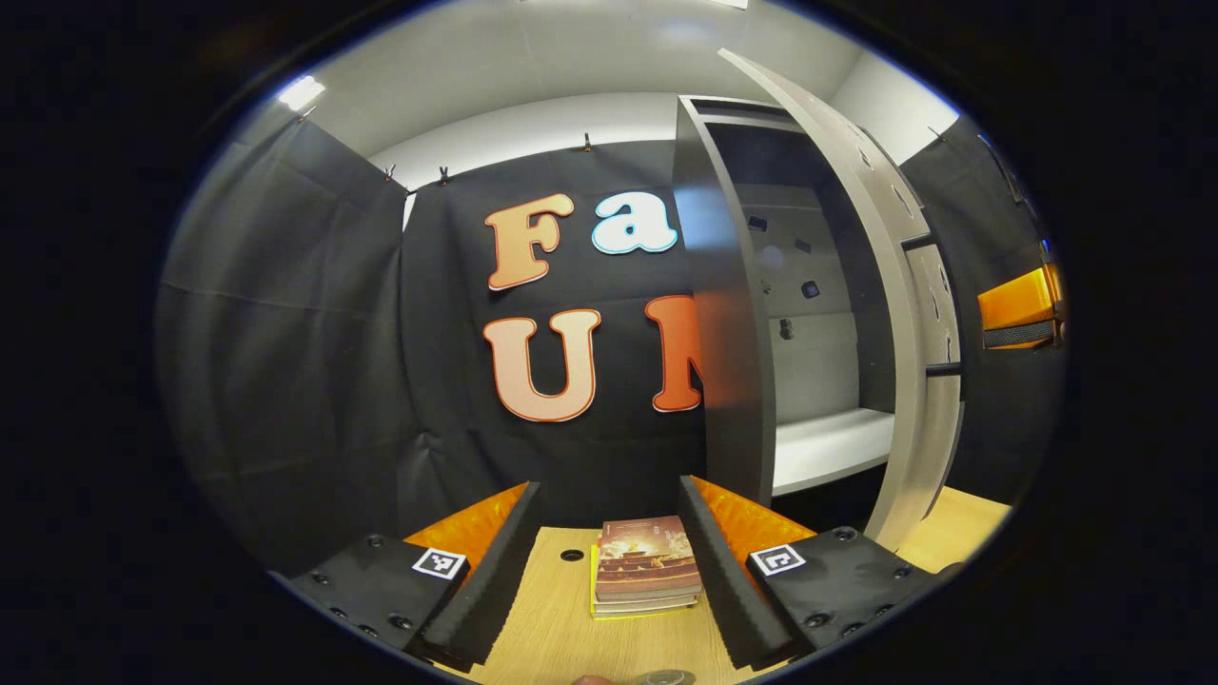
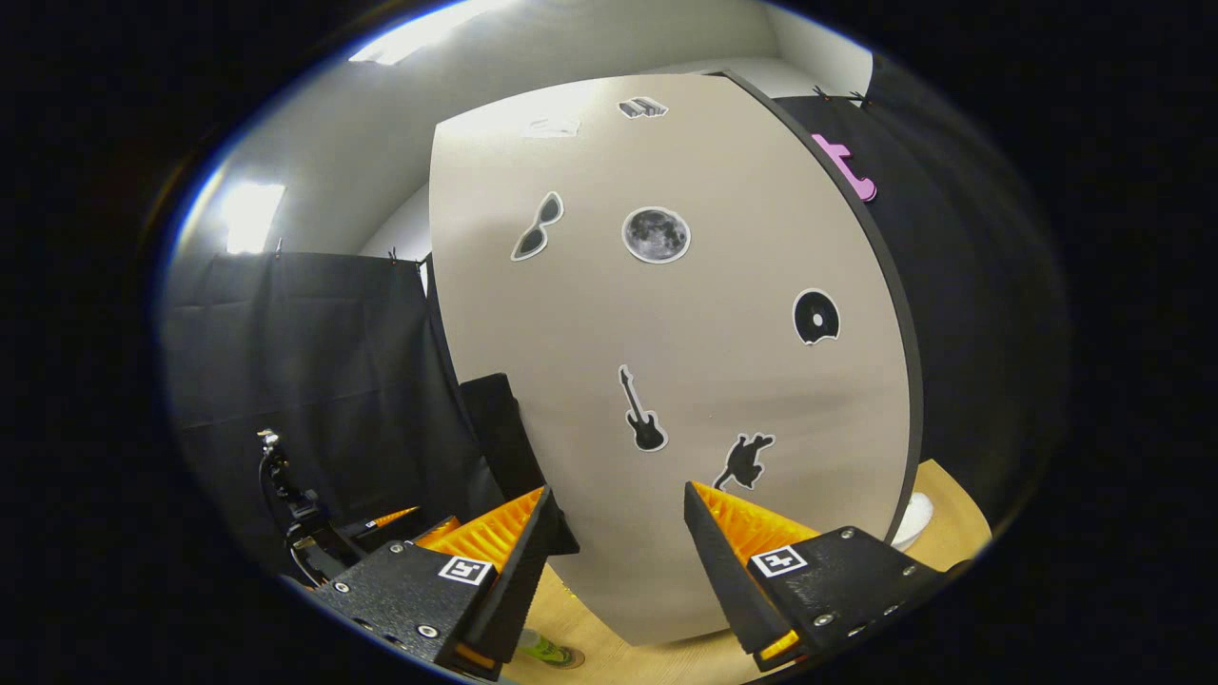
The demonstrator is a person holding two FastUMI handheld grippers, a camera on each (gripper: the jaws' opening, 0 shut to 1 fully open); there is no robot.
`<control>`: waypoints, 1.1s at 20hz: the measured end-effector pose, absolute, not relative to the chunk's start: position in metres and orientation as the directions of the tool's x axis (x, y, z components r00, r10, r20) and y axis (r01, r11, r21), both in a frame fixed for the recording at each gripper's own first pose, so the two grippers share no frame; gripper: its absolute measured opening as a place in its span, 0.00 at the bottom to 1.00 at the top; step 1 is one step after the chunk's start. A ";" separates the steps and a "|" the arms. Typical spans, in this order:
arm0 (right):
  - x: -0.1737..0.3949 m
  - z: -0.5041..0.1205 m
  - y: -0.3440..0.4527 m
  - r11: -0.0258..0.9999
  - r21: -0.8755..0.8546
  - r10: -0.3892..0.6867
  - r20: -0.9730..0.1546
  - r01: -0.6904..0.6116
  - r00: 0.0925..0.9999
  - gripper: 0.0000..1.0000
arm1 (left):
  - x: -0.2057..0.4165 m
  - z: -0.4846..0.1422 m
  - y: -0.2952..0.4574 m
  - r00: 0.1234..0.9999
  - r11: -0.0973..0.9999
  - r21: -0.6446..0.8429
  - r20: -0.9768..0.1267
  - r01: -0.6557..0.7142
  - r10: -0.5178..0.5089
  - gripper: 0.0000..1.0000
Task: Open the cabinet door with the right hand, grasp the bottle in the cabinet with the left hand and place it on the coaster, then close the cabinet door with the right hand.
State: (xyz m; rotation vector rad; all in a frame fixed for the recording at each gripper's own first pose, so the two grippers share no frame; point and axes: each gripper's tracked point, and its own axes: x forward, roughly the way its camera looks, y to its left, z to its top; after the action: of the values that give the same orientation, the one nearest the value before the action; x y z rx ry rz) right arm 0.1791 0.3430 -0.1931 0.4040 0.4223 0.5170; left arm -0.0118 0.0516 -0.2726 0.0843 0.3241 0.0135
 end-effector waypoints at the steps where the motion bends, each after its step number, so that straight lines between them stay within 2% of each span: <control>1: 0.179 -0.194 0.344 0.798 0.464 0.544 -0.284 -0.384 0.789 0.84 | -0.011 -0.273 0.055 0.949 0.996 0.085 -0.315 -0.003 0.029 0.94; 14: 0.193 -0.204 0.366 0.840 0.407 0.498 -0.321 -0.357 0.806 0.84 | 0.009 -0.285 0.089 0.950 0.998 0.064 -0.309 -0.028 0.046 0.92; 22: 0.190 -0.194 0.350 0.884 0.296 0.446 -0.307 -0.361 0.841 0.84 | 0.026 -0.275 0.066 0.949 0.999 0.035 -0.315 -0.010 0.020 0.93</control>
State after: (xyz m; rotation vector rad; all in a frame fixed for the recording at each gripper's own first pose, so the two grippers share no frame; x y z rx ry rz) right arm 0.1897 0.3499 -0.1944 0.2317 0.3787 0.4301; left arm 0.0260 0.0665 -0.2753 0.0334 0.3204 0.0154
